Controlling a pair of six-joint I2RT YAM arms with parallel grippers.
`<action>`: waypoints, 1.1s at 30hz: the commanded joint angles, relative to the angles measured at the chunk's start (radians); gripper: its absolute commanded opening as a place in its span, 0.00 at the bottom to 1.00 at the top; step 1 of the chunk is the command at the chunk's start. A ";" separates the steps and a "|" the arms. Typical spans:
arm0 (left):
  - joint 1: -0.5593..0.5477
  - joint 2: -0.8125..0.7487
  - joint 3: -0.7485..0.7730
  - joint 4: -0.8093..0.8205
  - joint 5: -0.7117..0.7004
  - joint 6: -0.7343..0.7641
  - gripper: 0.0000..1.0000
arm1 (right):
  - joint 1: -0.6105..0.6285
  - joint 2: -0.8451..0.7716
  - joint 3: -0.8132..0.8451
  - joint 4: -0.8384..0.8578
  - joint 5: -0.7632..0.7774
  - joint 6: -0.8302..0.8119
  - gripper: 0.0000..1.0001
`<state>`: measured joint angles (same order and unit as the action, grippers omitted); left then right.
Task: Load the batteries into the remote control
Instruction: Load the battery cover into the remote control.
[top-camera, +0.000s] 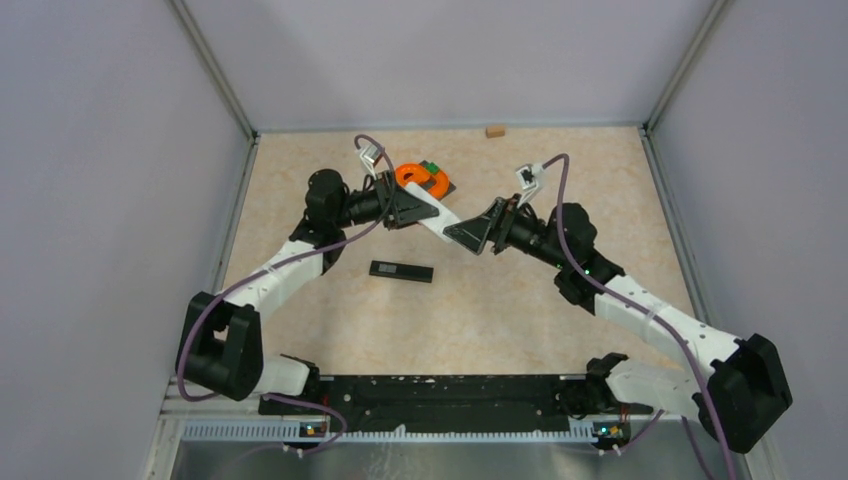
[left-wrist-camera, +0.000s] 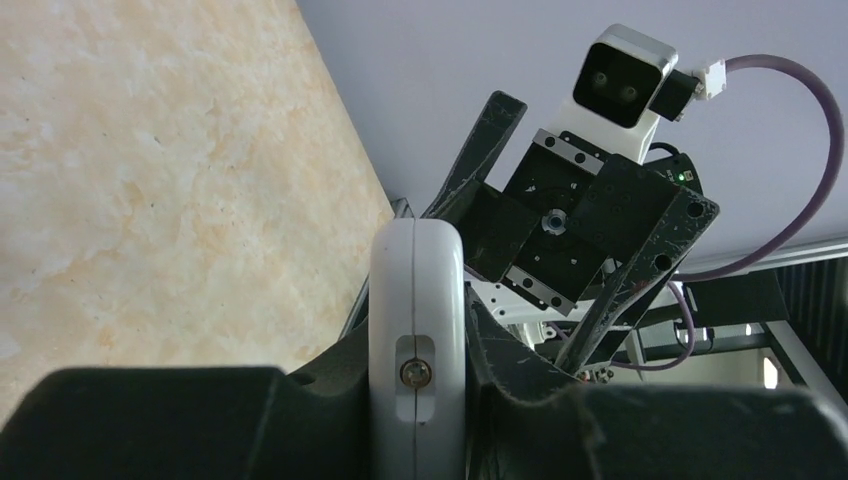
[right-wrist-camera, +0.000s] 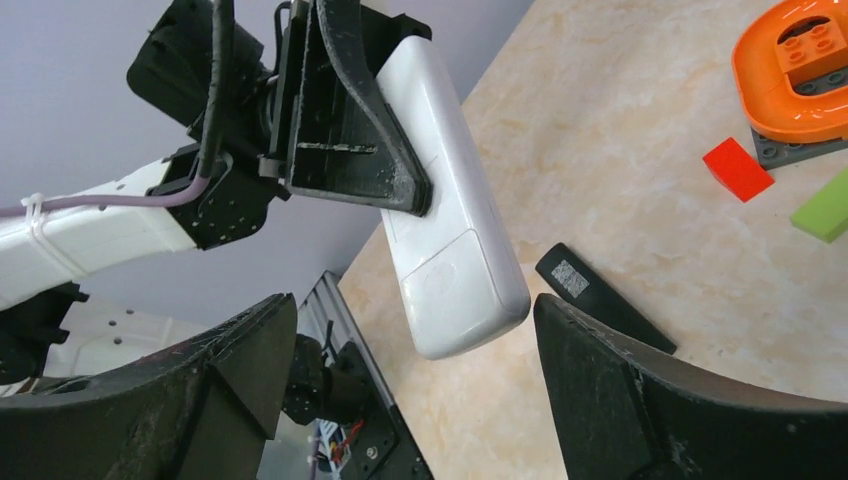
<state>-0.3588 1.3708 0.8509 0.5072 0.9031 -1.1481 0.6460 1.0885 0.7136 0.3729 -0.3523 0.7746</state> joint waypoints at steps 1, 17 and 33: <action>0.013 -0.043 0.047 0.056 0.077 0.021 0.00 | 0.004 -0.042 -0.010 -0.036 -0.035 -0.050 0.89; 0.013 -0.065 0.026 0.187 0.126 -0.042 0.00 | 0.004 -0.017 -0.165 0.315 0.052 0.184 0.42; -0.115 -0.040 -0.025 0.313 0.079 -0.107 0.00 | 0.004 0.184 -0.051 0.272 0.087 0.259 0.17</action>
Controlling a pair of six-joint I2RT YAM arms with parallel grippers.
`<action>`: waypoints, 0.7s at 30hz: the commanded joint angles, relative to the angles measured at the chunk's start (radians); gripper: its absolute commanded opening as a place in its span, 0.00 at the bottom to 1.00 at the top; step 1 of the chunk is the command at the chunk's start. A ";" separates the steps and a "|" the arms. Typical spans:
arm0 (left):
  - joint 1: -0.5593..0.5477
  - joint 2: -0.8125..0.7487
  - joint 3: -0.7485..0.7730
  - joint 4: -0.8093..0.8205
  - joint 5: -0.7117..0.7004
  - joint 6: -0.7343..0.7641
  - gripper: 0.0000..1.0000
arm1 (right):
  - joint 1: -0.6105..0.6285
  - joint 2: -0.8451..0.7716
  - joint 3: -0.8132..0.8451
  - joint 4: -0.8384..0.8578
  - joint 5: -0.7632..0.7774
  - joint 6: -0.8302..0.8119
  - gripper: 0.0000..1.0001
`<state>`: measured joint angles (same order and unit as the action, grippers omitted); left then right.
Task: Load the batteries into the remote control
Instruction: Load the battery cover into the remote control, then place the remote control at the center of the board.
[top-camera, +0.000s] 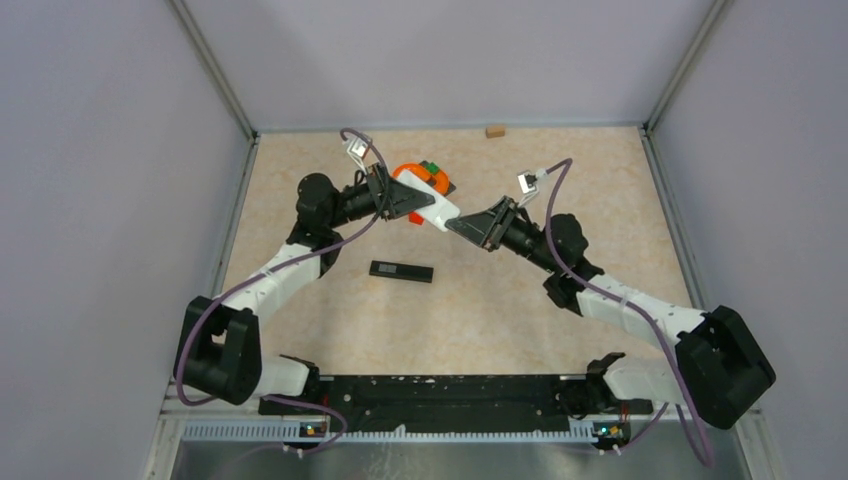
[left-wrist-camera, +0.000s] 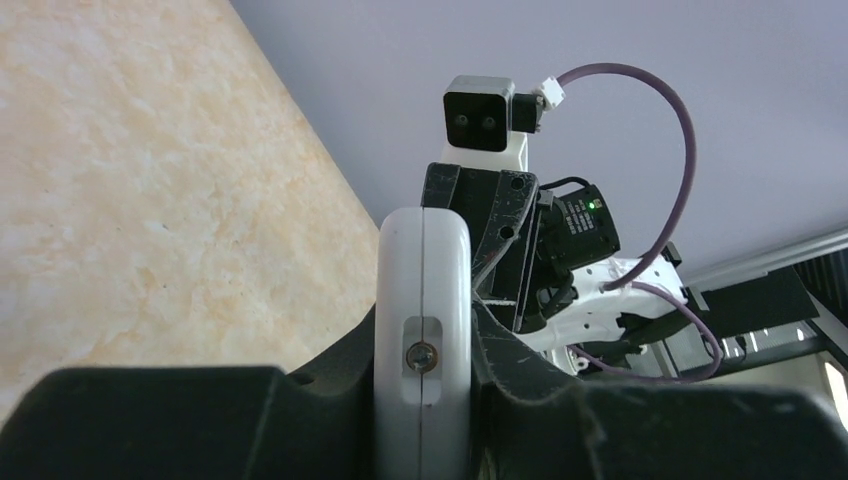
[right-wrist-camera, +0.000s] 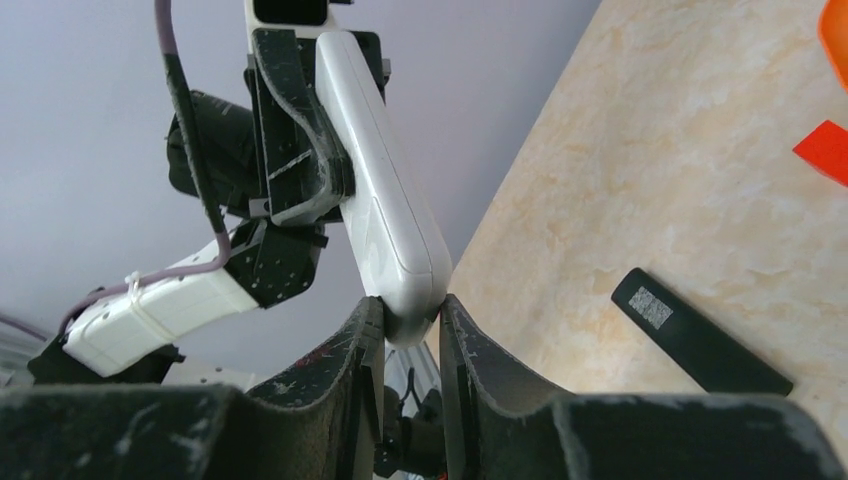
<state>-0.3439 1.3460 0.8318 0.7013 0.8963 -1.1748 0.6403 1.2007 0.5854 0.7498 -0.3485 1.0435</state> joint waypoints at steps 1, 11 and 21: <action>-0.136 -0.016 -0.006 0.117 0.085 -0.073 0.00 | 0.010 0.080 0.088 -0.120 0.088 -0.012 0.18; -0.135 -0.011 0.017 -0.057 0.049 0.071 0.00 | -0.044 0.019 0.138 -0.265 0.023 -0.173 0.35; -0.073 0.027 0.037 -0.089 0.053 0.129 0.00 | -0.082 -0.199 0.073 -0.372 -0.122 -0.391 0.74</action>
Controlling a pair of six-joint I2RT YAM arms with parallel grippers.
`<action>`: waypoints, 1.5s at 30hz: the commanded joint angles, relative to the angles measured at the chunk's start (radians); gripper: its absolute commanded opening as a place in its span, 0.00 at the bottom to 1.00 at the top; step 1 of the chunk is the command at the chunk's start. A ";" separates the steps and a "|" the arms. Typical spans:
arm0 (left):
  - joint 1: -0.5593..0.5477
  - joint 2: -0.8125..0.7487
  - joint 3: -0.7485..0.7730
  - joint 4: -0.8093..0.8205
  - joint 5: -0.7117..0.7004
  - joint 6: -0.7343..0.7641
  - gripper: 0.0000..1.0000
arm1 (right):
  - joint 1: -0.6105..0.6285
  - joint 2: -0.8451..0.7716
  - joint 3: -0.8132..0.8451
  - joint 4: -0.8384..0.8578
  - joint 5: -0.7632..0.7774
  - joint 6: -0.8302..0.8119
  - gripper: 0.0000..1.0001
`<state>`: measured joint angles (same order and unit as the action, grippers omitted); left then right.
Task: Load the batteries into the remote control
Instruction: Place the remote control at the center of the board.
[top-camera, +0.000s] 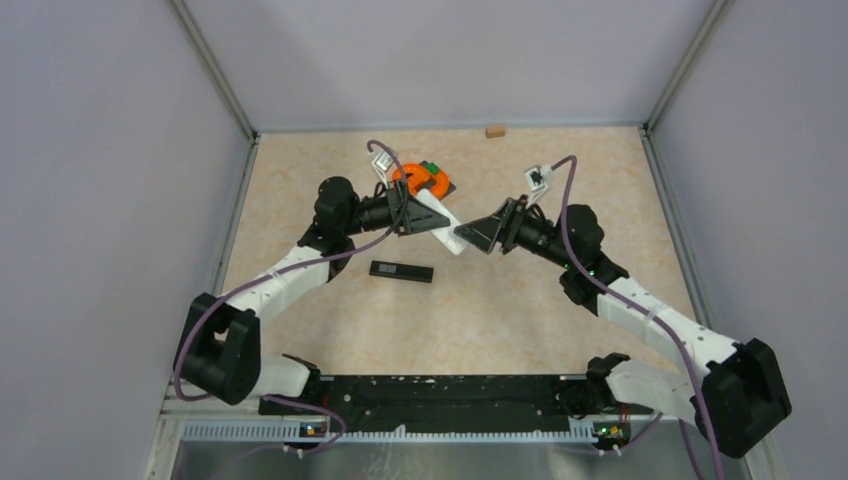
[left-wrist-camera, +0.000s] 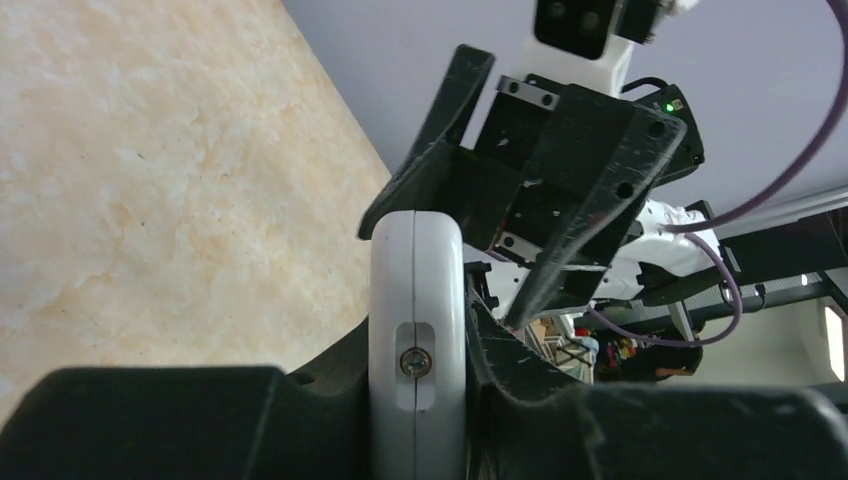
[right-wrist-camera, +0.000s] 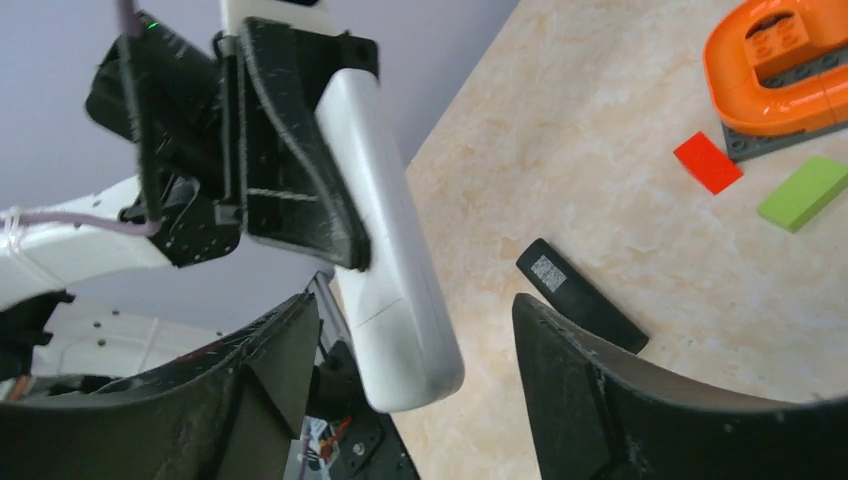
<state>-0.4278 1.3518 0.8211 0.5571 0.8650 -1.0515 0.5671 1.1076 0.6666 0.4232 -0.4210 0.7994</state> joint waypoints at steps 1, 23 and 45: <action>0.011 0.027 0.050 0.065 0.103 0.006 0.00 | -0.009 -0.125 -0.005 -0.074 -0.047 -0.172 0.78; -0.003 -0.011 0.034 0.239 0.299 0.011 0.01 | -0.009 0.111 0.221 -0.241 -0.395 -0.487 0.45; 0.034 -0.186 0.080 -0.571 -0.559 0.420 0.99 | -0.019 0.071 0.218 -0.726 0.868 -0.387 0.00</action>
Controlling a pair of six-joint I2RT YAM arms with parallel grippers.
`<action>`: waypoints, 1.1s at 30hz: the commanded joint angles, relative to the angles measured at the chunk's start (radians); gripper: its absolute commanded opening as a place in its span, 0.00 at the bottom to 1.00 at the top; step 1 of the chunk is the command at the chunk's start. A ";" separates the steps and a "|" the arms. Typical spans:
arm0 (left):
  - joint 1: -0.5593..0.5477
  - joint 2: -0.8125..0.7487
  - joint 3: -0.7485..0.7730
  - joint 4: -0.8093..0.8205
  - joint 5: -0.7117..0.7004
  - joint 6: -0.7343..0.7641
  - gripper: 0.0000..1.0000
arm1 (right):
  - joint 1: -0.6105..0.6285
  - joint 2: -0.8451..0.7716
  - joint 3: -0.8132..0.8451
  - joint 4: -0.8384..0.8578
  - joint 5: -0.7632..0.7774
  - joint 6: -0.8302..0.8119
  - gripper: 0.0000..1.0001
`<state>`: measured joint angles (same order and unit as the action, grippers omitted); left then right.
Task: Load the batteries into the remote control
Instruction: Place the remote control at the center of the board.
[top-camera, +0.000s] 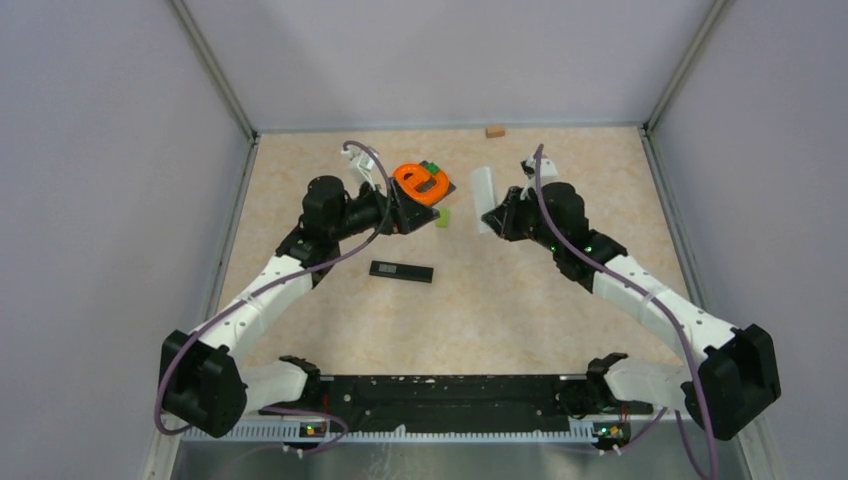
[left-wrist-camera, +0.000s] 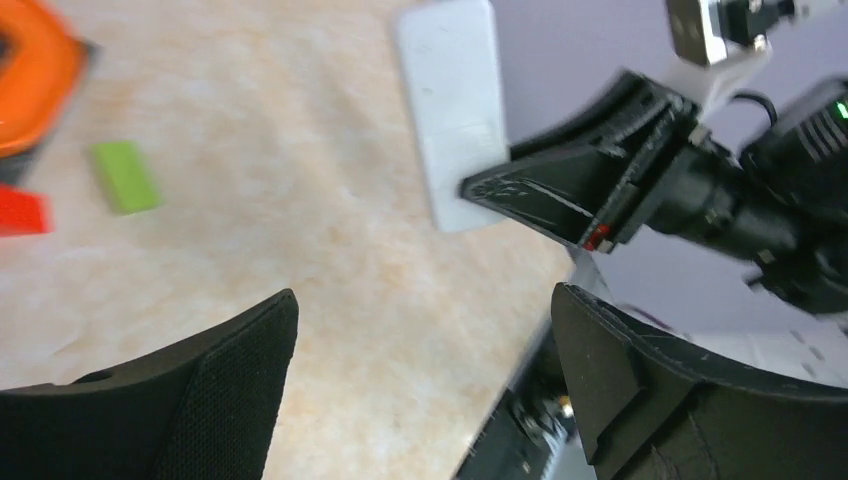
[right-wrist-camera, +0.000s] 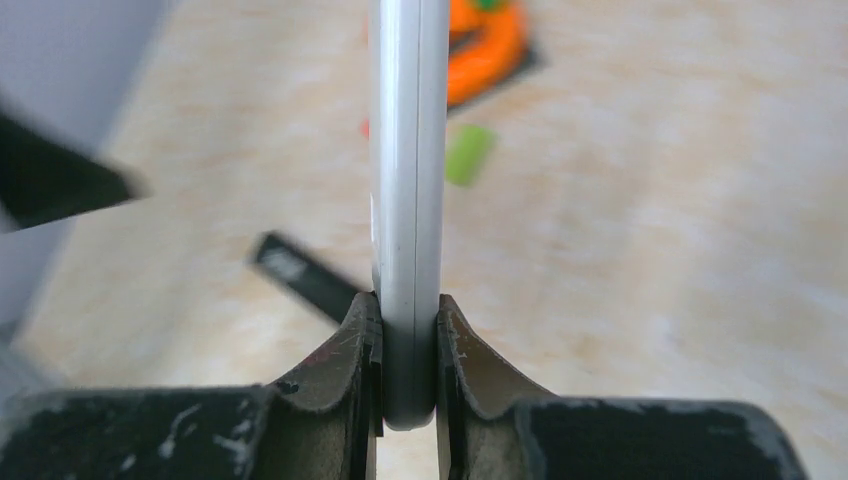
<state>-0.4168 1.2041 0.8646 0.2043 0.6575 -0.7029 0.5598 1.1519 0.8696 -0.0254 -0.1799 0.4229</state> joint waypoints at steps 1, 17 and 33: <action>0.031 -0.037 0.041 -0.258 -0.393 0.067 0.99 | -0.020 0.041 0.009 -0.321 0.709 0.014 0.00; 0.056 -0.050 0.138 -0.544 -0.559 0.167 0.99 | -0.088 0.374 -0.015 -0.383 0.857 -0.014 0.00; 0.066 -0.042 0.233 -0.684 -0.565 0.233 0.99 | -0.092 0.279 0.015 -0.343 0.562 -0.028 0.65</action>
<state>-0.3565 1.1797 1.0183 -0.4320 0.1135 -0.5026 0.4789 1.5547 0.8585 -0.4004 0.5068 0.3859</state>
